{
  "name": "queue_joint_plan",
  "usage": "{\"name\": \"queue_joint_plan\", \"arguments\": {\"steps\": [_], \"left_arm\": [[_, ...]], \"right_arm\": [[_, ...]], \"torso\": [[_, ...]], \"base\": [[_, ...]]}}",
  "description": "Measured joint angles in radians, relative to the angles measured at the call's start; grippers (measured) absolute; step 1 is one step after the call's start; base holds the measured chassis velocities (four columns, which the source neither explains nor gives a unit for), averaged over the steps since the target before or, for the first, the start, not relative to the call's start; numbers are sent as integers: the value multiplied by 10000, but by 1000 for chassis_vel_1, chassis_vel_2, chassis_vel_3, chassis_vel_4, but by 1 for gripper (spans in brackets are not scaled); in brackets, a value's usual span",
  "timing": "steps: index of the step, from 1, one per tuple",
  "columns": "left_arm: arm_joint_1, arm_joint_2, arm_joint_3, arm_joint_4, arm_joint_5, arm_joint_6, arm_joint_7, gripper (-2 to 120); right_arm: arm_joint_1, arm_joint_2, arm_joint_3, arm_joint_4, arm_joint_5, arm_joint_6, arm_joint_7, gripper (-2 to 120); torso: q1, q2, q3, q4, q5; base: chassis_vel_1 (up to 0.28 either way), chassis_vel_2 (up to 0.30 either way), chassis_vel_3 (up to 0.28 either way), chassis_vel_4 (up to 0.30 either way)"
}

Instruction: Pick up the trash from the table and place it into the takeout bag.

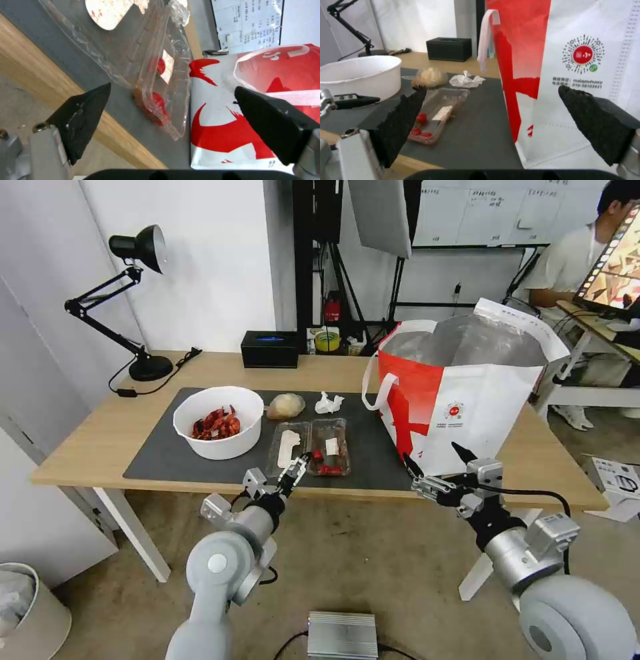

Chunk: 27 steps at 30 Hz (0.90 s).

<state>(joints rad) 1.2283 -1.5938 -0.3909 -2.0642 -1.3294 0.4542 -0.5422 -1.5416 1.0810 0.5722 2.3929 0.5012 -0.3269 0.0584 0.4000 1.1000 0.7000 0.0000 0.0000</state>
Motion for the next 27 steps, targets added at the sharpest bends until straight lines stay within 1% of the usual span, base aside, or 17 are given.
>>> {"name": "queue_joint_plan", "arguments": {"steps": [16, 27], "left_arm": [[-263, -3, 103, 381, 1, -5, -37, 100], [-521, -3, 64, 628, -26, -12, -234, 100]], "right_arm": [[-63, 47, -6, -21, -21, 2, 2, 100], [84, 68, -89, -183, -37, 23, -42, 100]], "torso": [[0, 0, 0, 0, 0], [0, 0, 0, 0, 0]], "base": [[0, 0, 0, 0], [0, 0, 0, 0]]}}
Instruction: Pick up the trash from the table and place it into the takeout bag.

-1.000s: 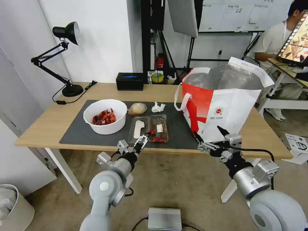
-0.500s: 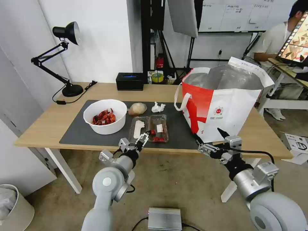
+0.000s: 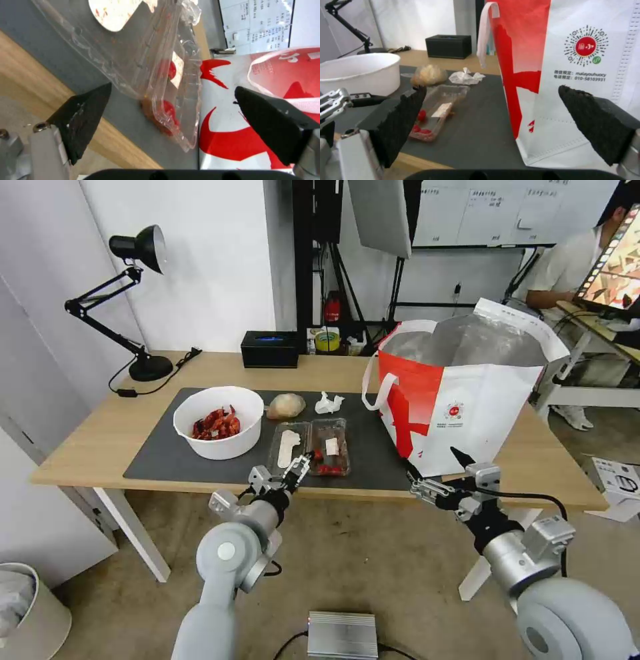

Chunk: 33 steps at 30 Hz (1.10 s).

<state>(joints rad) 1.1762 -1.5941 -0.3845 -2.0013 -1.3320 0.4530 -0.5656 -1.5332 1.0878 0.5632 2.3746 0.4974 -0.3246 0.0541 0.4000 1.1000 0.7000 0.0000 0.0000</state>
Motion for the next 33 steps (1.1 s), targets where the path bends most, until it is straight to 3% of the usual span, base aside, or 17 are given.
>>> {"name": "queue_joint_plan", "arguments": {"steps": [20, 33], "left_arm": [[-290, 0, -61, 174, 25, -541, -218, 100], [-215, -2, 16, -215, 14, -812, 186, 100]], "right_arm": [[129, 217, -368, -231, -205, 72, -33, 100], [108, 228, -324, -238, -223, 189, -220, 100]], "torso": [[0, 0, 0, 1, -1], [0, 0, 0, 1, -1]], "base": [[0, 0, 0, 0], [0, 0, 0, 0]]}}
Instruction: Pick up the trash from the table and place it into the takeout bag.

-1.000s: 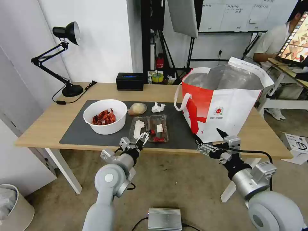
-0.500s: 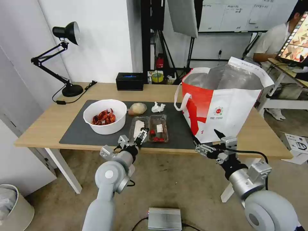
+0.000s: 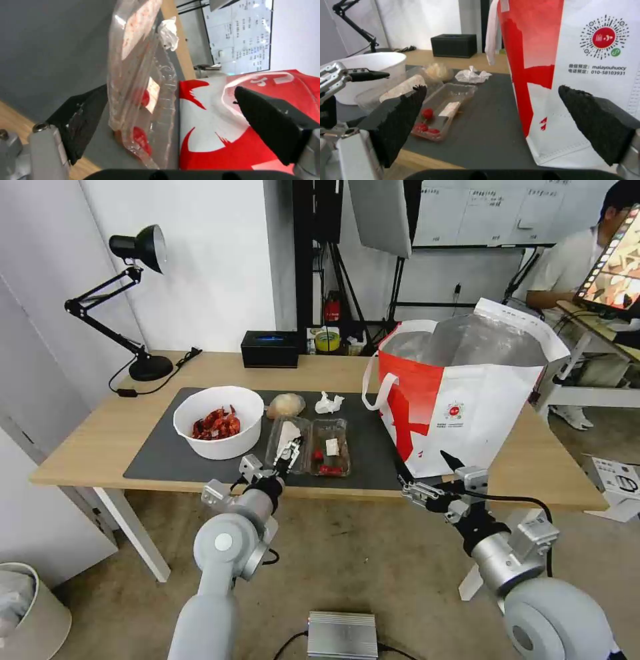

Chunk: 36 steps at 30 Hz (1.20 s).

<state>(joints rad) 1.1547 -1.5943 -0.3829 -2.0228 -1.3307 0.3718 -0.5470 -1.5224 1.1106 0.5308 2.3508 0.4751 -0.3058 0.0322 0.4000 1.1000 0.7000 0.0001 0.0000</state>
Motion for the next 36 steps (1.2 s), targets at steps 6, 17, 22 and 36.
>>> {"name": "queue_joint_plan", "arguments": {"steps": [6, 17, 22, 36], "left_arm": [[-3, -1, 29, -90, 4, -1, 116, 100], [23, 0, 57, -339, 6, -210, 419, 100], [56, 1, 132, -485, -3, -261, 611, 100], [302, -12, 1158, -812, 202, -270, 698, 100]], "right_arm": [[-5, -38, 41, 20, 23, 30, -14, 100], [75, -102, 32, 21, 87, 42, -16, 100], [44, -120, 57, 21, 125, 69, -19, 100], [-274, 12, 318, 132, 140, 193, -51, 100]], "torso": [[0, 0, 0, 0, 0], [0, 0, 0, 0, 0], [0, 0, 0, 0, 0], [0, 0, -1, -1, 0]], "base": [[0, 0, 0, 0], [0, 0, 0, 0], [0, 0, 0, 0], [0, 0, 0, 0]]}}
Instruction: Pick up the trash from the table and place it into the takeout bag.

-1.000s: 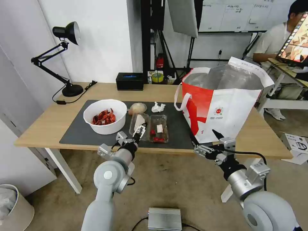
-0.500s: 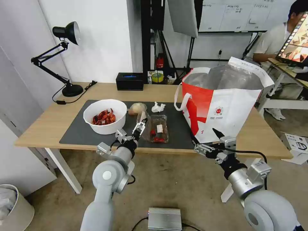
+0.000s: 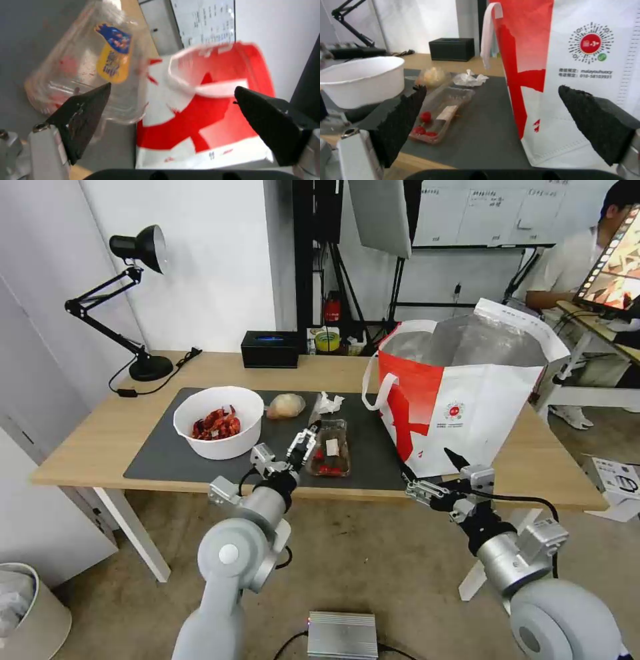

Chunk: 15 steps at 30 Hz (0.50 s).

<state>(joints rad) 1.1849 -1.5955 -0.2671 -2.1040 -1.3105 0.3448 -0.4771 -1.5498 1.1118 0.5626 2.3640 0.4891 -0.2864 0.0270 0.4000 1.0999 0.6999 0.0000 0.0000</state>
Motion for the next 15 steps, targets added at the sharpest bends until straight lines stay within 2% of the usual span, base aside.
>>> {"name": "queue_joint_plan", "arguments": {"steps": [2, 9, 15], "left_arm": [[64, -3, 258, 115, 301, 9, 116, 100], [64, 8, 226, 184, 726, 30, 427, 100], [-188, 18, 448, 362, 1521, 79, 964, 100]], "right_arm": [[-46, 59, 70, 13, 3, 31, -18, 100], [-63, 93, 207, 32, 109, 52, -30, 100], [-73, 68, 305, 35, 181, 59, -35, 100]], "torso": [[0, 1, 0, -1, 0], [0, 0, 1, 1, 1], [0, 0, 1, 0, 1]], "base": [[0, 0, 0, 0], [0, 0, 0, 0], [0, 0, 0, 0]]}}
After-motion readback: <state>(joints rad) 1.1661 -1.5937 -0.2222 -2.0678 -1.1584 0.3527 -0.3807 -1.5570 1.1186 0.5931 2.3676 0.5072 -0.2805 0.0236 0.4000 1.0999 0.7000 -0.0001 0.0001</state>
